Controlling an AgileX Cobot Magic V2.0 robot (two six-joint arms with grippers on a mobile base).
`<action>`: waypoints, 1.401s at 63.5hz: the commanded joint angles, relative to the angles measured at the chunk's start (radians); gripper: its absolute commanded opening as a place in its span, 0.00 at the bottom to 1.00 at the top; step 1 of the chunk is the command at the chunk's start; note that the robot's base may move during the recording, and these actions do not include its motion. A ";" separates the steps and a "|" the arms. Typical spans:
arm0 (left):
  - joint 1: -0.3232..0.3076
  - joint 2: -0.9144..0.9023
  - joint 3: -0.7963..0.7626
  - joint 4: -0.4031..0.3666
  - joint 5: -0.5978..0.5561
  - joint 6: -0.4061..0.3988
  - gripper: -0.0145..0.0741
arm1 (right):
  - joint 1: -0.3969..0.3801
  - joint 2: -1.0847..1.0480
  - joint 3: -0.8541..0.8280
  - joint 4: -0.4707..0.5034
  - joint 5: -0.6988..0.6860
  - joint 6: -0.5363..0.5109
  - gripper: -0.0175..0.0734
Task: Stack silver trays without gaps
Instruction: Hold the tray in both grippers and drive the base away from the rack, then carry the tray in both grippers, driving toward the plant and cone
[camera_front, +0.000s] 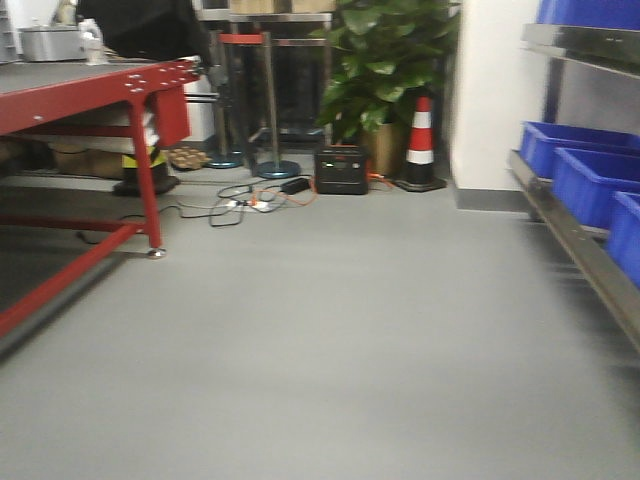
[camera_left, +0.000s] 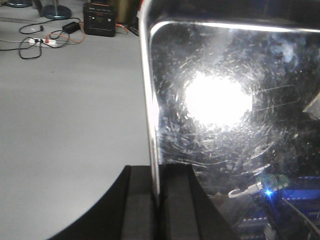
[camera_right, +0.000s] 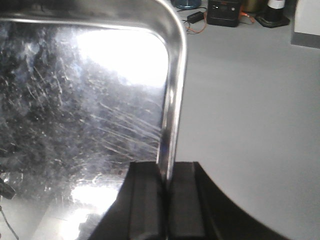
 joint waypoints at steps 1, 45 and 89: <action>-0.022 -0.008 -0.014 -0.072 -0.082 0.008 0.14 | 0.021 -0.001 -0.011 0.048 -0.189 -0.013 0.12; -0.022 -0.008 -0.014 -0.072 -0.082 0.008 0.14 | 0.021 -0.001 -0.011 0.048 -0.189 -0.013 0.12; -0.022 -0.008 -0.014 -0.072 -0.082 0.008 0.14 | 0.021 -0.001 -0.011 0.048 -0.197 -0.013 0.12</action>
